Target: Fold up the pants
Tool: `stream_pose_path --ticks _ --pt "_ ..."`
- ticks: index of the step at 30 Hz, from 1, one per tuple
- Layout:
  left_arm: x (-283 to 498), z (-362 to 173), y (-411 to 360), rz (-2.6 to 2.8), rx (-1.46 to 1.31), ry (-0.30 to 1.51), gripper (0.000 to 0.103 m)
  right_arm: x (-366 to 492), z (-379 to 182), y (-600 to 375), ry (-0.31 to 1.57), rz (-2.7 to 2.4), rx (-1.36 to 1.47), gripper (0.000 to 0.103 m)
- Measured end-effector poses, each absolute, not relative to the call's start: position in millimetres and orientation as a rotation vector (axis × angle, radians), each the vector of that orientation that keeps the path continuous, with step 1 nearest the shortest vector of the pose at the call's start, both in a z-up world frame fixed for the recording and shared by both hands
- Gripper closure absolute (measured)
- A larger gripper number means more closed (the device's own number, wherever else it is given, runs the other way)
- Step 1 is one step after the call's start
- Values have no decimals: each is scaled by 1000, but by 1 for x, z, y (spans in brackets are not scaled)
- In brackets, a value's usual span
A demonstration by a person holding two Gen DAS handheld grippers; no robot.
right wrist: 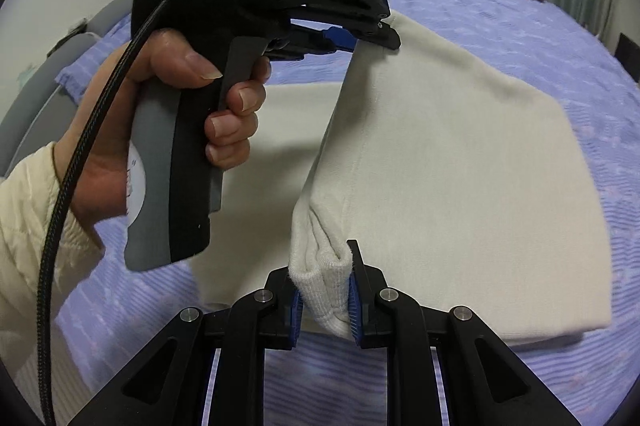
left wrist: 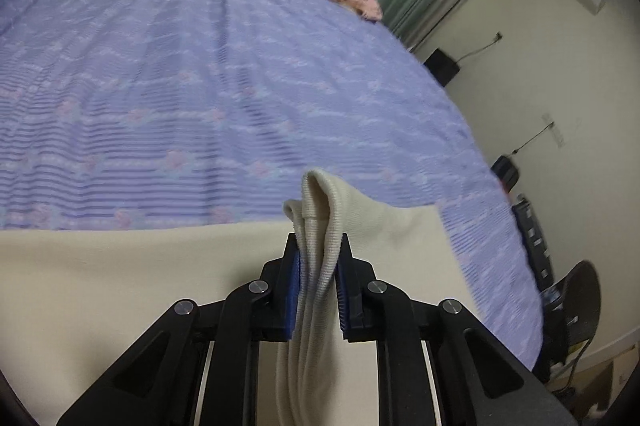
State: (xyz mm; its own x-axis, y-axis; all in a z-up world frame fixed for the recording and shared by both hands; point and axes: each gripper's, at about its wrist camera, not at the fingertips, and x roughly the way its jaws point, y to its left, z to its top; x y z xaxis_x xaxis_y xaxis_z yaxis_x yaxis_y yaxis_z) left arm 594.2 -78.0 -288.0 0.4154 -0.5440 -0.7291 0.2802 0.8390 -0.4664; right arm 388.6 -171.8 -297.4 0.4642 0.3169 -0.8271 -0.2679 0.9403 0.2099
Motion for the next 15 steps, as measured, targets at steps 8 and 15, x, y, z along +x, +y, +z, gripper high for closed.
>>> stream_pose_path --ticks 8,15 --pt "596 -324 -55 -479 -267 1084 86 401 -330 -139 1101 343 8 82" --pt "601 -341 -56 -460 -226 1114 86 408 -342 -129 1135 303 -33 78"
